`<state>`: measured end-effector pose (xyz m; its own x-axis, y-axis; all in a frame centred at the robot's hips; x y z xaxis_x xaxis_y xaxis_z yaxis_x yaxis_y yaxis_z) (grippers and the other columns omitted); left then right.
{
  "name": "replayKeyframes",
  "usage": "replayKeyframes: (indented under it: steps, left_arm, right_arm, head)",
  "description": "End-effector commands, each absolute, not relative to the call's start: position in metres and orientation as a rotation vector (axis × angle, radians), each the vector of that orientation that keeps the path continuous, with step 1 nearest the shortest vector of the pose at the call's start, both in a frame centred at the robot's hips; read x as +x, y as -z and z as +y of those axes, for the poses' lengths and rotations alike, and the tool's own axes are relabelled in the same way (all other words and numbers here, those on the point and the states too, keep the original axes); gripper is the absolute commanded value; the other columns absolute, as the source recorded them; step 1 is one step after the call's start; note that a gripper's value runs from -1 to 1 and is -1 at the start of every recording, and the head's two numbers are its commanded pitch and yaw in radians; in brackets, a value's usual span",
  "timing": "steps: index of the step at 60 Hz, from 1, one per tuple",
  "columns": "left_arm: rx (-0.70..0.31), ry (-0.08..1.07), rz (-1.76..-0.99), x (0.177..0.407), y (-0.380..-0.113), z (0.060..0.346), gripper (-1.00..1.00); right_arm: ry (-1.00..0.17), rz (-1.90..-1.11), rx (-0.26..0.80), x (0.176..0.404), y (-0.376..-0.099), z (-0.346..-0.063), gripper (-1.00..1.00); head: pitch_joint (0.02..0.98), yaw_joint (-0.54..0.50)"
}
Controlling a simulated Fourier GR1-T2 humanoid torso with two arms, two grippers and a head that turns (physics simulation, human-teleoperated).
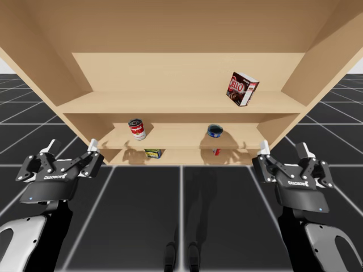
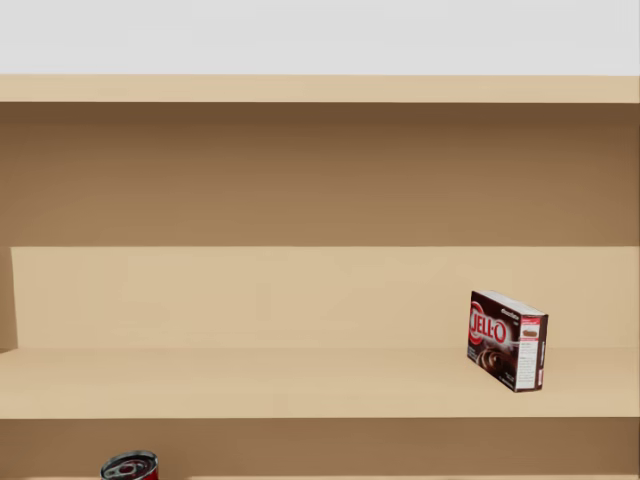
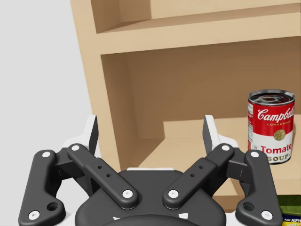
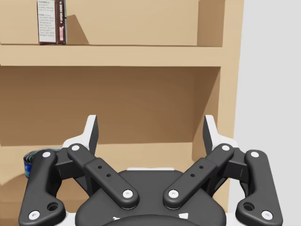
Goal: Find the pudding box on the shelf and bring it to me.
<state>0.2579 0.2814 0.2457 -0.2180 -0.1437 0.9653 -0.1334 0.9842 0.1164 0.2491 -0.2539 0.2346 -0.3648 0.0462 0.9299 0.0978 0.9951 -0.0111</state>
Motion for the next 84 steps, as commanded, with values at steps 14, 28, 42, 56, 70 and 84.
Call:
replayKeyframes:
  steps: [14, 28, 42, 56, 70, 84]
  left_arm:
    - [0.205, 0.015, -1.789, 0.258, -0.245, 0.281, -1.0]
    - [0.204, 0.022, -1.786, 0.258, -0.245, 0.28, -1.0]
    - [0.2, 0.029, -1.784, 0.258, -0.244, 0.278, -1.0]
    - [0.201, 0.029, -1.778, 0.259, -0.244, 0.279, -1.0]
    - [0.201, 0.033, -1.776, 0.259, -0.244, 0.279, -1.0]
    - [0.2, 0.036, -1.771, 0.259, -0.244, 0.279, -1.0]
  right_arm:
    - [0.099, -1.922, -0.034, 0.25, -0.236, -0.253, -1.0]
    - [0.093, -1.919, -0.035, 0.251, -0.237, -0.254, -1.0]
    - [0.095, -1.92, -0.003, 0.249, -0.24, -0.254, -1.0]
    - [0.036, -1.922, 0.018, 0.229, -0.265, -0.244, -1.0]
    - [-0.074, -1.874, 0.024, 0.208, -0.307, -0.233, -1.0]
    - [-0.174, -1.881, 0.018, 0.206, -0.351, -0.221, -1.0]
  head:
    - [0.146, -0.05]
    - [0.216, -0.2]
    - [0.258, -0.3]
    - [0.266, -0.3]
    - [0.268, -0.29]
    - [0.27, -0.29]
